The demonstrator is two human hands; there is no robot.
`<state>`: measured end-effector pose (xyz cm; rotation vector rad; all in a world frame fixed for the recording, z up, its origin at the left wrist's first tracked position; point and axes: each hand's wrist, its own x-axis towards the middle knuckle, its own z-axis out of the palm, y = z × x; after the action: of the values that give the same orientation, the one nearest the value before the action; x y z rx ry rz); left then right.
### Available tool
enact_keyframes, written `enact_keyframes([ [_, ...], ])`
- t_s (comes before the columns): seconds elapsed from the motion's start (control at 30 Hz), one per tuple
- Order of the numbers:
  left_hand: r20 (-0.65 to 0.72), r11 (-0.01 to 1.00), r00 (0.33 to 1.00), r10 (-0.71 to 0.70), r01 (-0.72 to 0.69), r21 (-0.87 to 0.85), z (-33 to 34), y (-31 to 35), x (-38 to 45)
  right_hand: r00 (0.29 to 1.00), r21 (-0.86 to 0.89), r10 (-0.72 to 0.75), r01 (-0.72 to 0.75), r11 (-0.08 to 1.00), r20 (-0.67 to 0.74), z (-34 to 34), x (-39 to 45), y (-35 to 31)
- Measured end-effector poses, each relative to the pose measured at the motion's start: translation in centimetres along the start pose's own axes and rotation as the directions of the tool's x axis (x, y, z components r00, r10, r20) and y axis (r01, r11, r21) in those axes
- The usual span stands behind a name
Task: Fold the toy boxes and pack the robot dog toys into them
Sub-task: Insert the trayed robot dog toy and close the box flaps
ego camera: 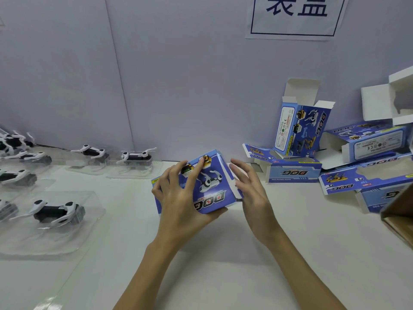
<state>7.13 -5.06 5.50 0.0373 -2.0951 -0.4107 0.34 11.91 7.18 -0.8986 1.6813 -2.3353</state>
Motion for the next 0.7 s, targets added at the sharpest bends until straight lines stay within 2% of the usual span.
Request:
enact_keyframes([
  [0.13, 0.016, 0.998, 0.999, -0.047, 0.048, -0.036, -0.5, -0.1, 0.2, 0.991, -0.196, -0.133, 0.126, 0.972, -0.020, 0.5, -0.3, 0.1],
  [0.27, 0.031, 0.999, 0.999, 0.021, -0.020, -0.036, -0.9, 0.1, 0.1, 0.980, -0.318, -0.198, 0.180, 0.931, -0.023, 0.9, -0.8, 0.2],
  [0.47, 0.053, 0.992, 0.991, 0.121, -0.120, -0.028, -0.8, 0.6, 0.2, 0.972, -0.390, -0.234, 0.209, 0.896, -0.015, 1.8, -1.3, -0.2],
  [0.7, 0.005, 0.985, 0.986, 0.168, -0.168, -0.041, -1.5, 0.3, 0.7, 0.957, -0.477, -0.271, 0.285, 0.831, 0.101, 2.3, -1.5, -0.5],
])
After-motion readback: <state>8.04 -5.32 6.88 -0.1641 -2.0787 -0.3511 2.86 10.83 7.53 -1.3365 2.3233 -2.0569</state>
